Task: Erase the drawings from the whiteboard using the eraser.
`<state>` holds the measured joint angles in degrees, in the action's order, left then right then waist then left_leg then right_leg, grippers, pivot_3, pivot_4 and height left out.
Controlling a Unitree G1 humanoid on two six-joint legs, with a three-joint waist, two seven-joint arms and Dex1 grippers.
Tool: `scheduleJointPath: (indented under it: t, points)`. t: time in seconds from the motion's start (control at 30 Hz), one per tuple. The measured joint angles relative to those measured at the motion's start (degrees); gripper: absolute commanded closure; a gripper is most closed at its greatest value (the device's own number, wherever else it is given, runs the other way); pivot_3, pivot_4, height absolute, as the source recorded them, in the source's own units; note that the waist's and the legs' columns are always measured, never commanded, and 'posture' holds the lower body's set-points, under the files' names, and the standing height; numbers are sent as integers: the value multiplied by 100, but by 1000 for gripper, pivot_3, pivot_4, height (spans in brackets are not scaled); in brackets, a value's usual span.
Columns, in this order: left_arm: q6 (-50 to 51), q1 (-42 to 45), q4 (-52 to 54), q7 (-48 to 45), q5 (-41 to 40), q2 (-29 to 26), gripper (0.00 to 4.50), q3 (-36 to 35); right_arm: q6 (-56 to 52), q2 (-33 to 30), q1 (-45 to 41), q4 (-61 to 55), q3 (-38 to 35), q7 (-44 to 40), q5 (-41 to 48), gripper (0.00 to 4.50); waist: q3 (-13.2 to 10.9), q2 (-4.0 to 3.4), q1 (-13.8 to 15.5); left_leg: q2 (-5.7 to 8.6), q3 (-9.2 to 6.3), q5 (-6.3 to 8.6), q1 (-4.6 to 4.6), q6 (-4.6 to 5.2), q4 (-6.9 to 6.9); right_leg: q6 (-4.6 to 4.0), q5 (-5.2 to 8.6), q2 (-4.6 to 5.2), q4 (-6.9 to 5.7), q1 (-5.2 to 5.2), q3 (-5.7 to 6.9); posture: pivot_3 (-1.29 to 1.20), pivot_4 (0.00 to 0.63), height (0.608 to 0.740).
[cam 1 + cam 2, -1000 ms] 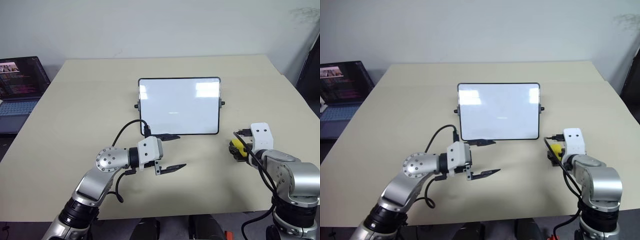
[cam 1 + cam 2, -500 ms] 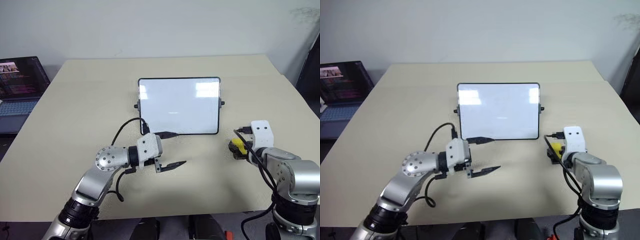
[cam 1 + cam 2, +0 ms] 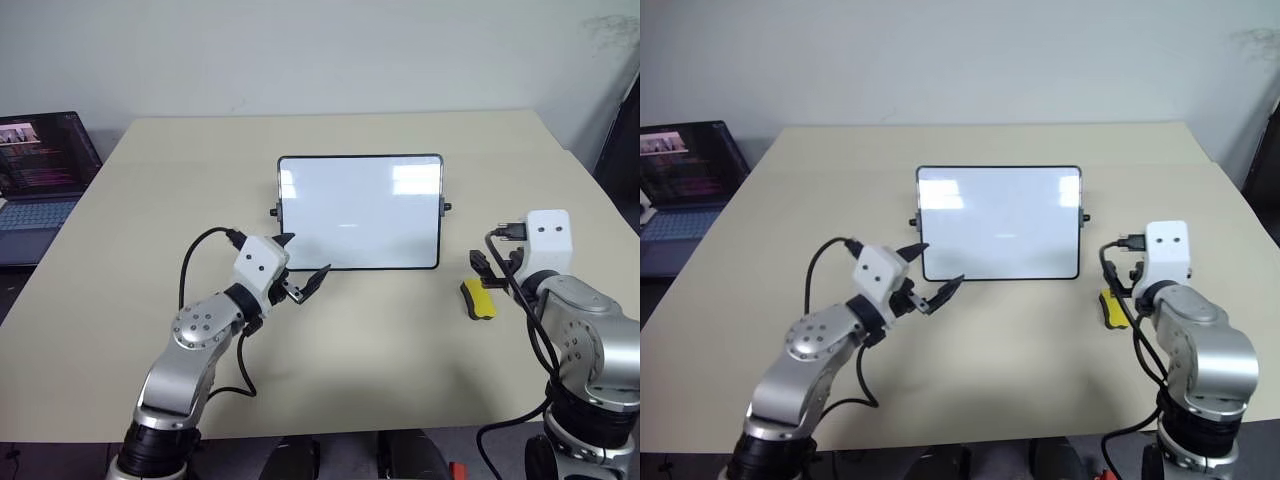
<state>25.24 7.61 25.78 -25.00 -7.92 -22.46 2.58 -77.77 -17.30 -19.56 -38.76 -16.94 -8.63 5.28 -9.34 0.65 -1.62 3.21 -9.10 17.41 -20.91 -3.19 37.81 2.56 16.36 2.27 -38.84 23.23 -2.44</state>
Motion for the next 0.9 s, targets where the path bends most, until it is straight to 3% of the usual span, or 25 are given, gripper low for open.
scheduleJointPath:
  t: [0.27, 0.47, 0.7, 0.9]
  points:
    - [21, -900, 361, 1211, 603, 475, 0, -316, 2192, 64, 1507, -29, -220, 11, -70, 49, 1, 1, 10, -2, 6, -1, 5, -2, -1, 1, 1, 0, -3, -3, -4, 0, 150, 740]
    - [-347, -1632, 547, 1722, 921, 773, 0, -421, 3625, 546, 2585, 109, -240, 53, -60, 49, 2, 1, 12, -1, 6, 6, 7, 9, 1, 2, 1, 0, -3, -7, -5, 0, 150, 740]
    - [-512, -2120, 604, 2285, 1121, 1215, 0, -713, 5048, 945, 3122, 441, -171, 46, 16, 49, 2, 2, 7, -3, 5, 6, 11, 10, 0, 4, 2, -1, -3, -10, -4, 0, 150, 740]
    - [-704, -2120, 578, 2375, 1155, 1056, 0, -1250, 5584, 1146, 3184, 595, 194, 186, -16, 49, 3, 1, 9, -3, 3, 6, 10, 9, 0, 3, 3, -1, -3, -10, -3, 0, 150, 740]
